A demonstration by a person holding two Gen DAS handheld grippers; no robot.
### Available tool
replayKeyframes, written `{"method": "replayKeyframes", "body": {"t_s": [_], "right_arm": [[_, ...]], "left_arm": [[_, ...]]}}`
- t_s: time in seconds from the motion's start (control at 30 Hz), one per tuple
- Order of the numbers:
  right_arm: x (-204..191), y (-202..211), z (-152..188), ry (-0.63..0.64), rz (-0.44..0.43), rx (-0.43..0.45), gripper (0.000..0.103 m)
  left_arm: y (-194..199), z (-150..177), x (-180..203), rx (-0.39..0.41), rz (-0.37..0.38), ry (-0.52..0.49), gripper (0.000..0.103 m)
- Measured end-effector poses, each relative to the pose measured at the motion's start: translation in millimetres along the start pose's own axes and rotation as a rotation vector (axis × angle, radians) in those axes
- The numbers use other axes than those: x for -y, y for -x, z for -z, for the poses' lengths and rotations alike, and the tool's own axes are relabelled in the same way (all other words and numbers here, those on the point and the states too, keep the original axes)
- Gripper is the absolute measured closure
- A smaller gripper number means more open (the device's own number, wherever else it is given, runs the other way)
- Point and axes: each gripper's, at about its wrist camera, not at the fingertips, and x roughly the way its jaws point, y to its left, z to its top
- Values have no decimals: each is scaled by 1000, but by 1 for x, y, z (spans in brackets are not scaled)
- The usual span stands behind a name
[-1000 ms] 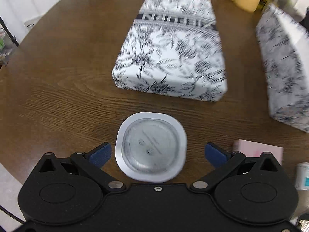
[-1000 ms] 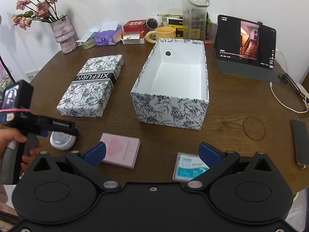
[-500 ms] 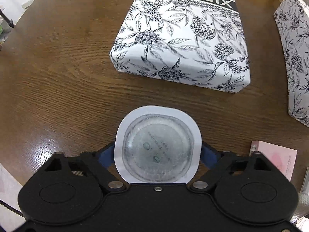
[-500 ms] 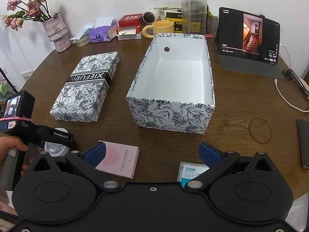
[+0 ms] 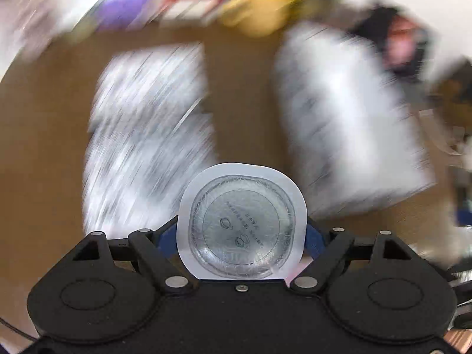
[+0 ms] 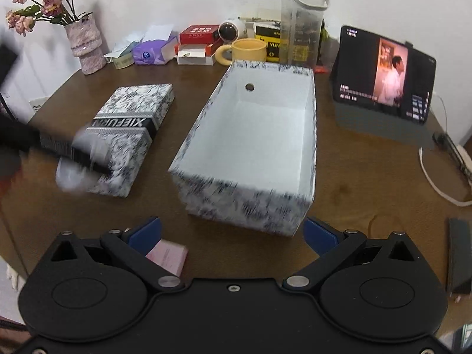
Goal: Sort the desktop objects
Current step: 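Carry the compact with the left gripper into the open floral box and release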
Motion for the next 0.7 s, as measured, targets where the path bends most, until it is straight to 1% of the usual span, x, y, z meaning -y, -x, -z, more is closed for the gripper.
{"method": "replayKeyframes", "body": {"t_s": [0.07, 0.17, 0.23, 0.3, 0.4, 0.53, 0.6, 0.7], "right_arm": [[5, -12, -12, 10, 1, 0, 0], [12, -29, -31, 26, 3, 0, 0], [18, -41, -44, 30, 5, -4, 0], [27, -54, -58, 24, 7, -15, 0], [41, -70, -74, 36, 23, -39, 0], [58, -89, -77, 22, 58, -71, 0], [65, -97, -74, -10, 44, -83, 0], [72, -108, -67, -44, 14, -93, 0]], "left_arm": [[-13, -44, 35, 58, 42, -117, 22], [-40, -97, 76, 100, 65, -276, 22], [-70, -122, 97, 105, 30, -374, 22], [-100, -139, 118, 97, -5, -466, 22], [-150, -151, 136, 60, -34, -541, 22], [-193, -147, 148, 14, -74, -624, 22], [-205, -141, 152, 3, -97, -653, 22], [-222, -135, 154, 0, -130, -672, 23]]}}
